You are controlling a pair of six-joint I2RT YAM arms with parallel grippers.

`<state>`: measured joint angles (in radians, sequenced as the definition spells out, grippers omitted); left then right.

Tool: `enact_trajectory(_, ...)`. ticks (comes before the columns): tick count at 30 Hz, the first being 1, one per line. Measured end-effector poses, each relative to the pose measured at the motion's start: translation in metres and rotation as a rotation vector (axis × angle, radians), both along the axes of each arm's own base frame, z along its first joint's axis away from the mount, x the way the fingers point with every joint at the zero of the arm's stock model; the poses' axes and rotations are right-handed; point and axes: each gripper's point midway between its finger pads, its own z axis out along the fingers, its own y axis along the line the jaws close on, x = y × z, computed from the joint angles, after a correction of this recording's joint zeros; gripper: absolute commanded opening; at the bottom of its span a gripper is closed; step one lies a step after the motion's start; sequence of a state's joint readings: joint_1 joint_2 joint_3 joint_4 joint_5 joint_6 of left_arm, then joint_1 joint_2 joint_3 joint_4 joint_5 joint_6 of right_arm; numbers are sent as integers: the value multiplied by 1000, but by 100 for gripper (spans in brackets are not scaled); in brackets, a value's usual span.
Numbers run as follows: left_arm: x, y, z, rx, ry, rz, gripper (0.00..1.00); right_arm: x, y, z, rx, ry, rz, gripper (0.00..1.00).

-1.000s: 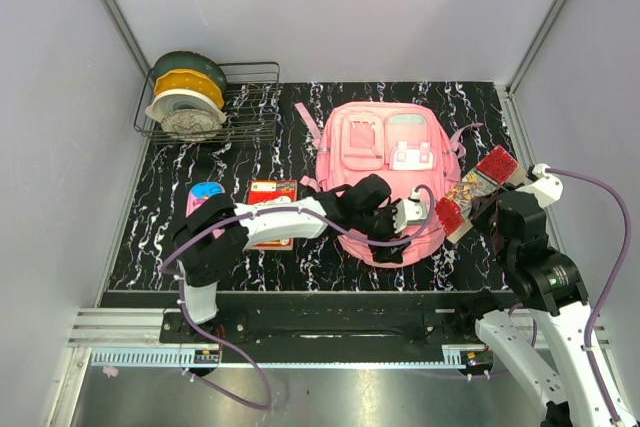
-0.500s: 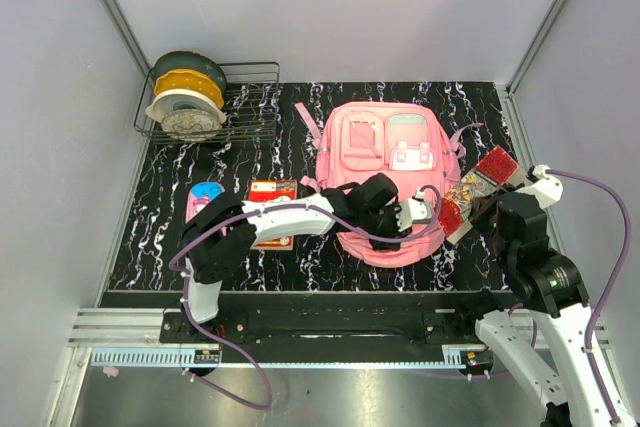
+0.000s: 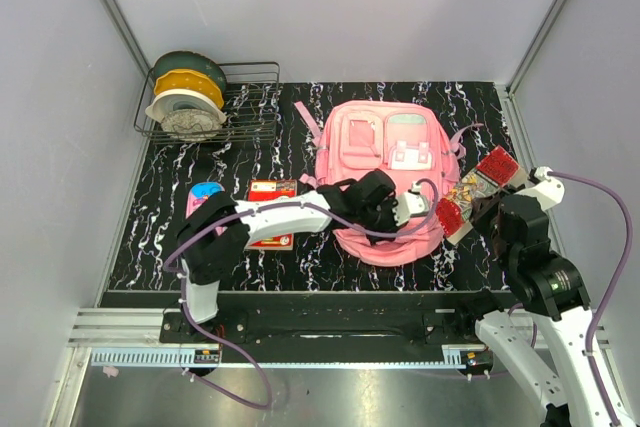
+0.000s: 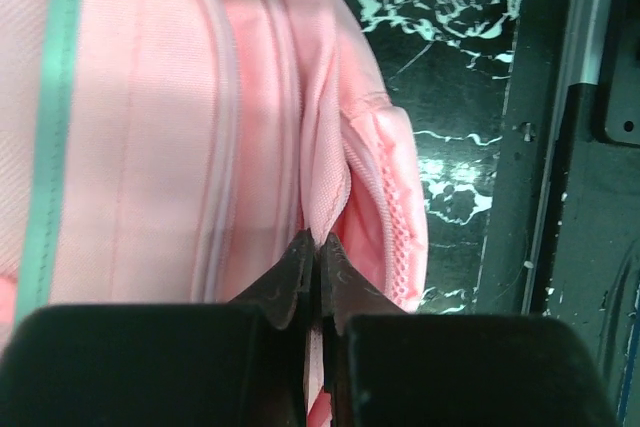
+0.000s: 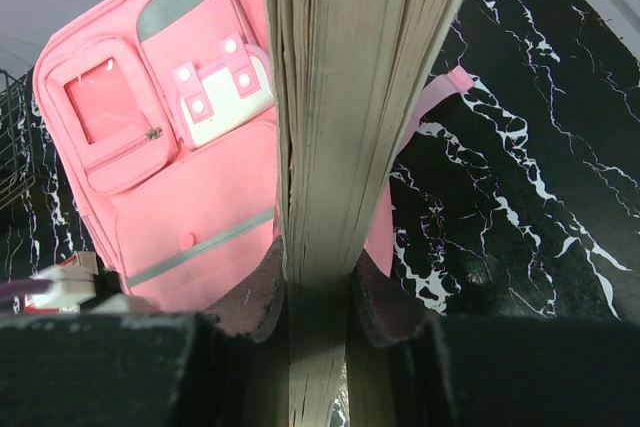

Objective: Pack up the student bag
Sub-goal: Place the book in the student bag.

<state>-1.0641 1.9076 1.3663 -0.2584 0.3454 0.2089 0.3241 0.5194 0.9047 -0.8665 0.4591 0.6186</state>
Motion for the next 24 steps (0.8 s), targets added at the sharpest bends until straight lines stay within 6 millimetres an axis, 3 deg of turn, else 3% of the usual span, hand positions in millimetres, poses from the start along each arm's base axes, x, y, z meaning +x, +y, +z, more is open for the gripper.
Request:
enact_trajectory(3, 13, 12, 12, -9, -6, 51, 0, -1, 0, 2, 3, -9, 0, 0)
enact_trajectory(8, 50, 42, 50, -56, -35, 172, 0, -3, 4, 3, 18, -14, 23, 0)
enact_trajectory(13, 87, 64, 86, -111, -90, 303, 0, -12, 23, 3, 96, -12, 120, 0)
enact_trajectory(18, 114, 61, 132, -193, -123, 397, 0, -32, 56, 4, 254, -37, 272, 0)
enact_trajectory(21, 122, 54, 164, -257, -159, 415, 0, -38, 82, -9, 364, -4, 378, 0)
enact_trajectory(24, 127, 50, 180, -293, -177, 427, 0, -41, 109, -32, 480, 73, 461, 0)
